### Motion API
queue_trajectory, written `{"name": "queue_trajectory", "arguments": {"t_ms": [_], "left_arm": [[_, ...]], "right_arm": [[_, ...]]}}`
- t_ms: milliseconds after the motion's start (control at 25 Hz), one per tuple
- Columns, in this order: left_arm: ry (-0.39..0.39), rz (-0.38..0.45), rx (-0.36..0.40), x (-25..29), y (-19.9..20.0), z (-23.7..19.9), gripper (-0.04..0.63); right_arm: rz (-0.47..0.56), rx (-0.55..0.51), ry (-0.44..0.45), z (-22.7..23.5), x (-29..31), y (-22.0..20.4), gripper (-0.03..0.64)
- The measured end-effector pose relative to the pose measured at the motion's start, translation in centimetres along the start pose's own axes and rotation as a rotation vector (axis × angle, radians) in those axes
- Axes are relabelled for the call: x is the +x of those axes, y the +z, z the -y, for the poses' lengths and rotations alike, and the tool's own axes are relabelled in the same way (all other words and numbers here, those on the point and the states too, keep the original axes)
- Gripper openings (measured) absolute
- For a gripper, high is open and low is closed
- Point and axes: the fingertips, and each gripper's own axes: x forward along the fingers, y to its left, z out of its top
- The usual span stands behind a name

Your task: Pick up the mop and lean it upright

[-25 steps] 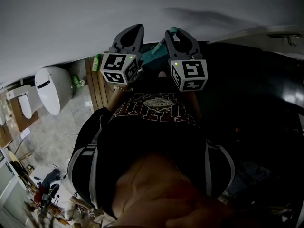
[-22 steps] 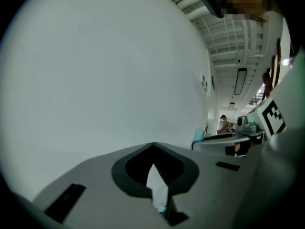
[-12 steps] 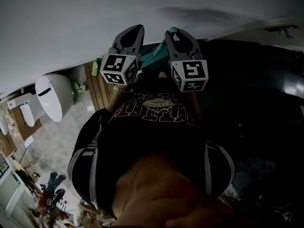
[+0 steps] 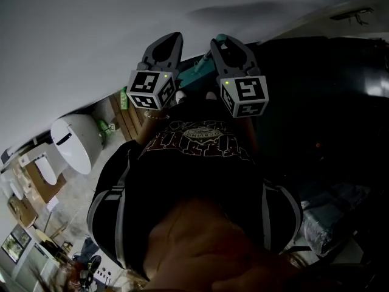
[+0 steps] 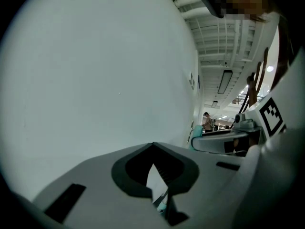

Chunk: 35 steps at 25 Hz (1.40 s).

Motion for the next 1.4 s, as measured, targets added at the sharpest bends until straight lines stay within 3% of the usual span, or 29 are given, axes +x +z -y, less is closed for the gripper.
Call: {"name": "queue_trajectory", "arguments": {"t_ms": [360,600,1200,1400], "left_arm": [[-0.102,-0.027,0.031,1.3,-0.5,1.8,0.046],[-0.128,-0.040,0.035,3.0,-0.9,4.0,0.046],[-0.105,-0.022,0.042,12.6,-1.0,15.0,0.046],[-0.046,0.007,0.037,15.0,-0.8,17.9,0.046]], "right_arm": [[0.031,0.053,-0.108,2.5,-1.8,-0.4,0.109],[0.041,0.067,-0.136,4.9,-3.3,-0.4,0.109],[0.035,0.024,-0.046,15.7,-7.2,-0.2,0.109],[0.031,-0.006,0.003,19.4,-8.6,-0.4,0.109]]}}
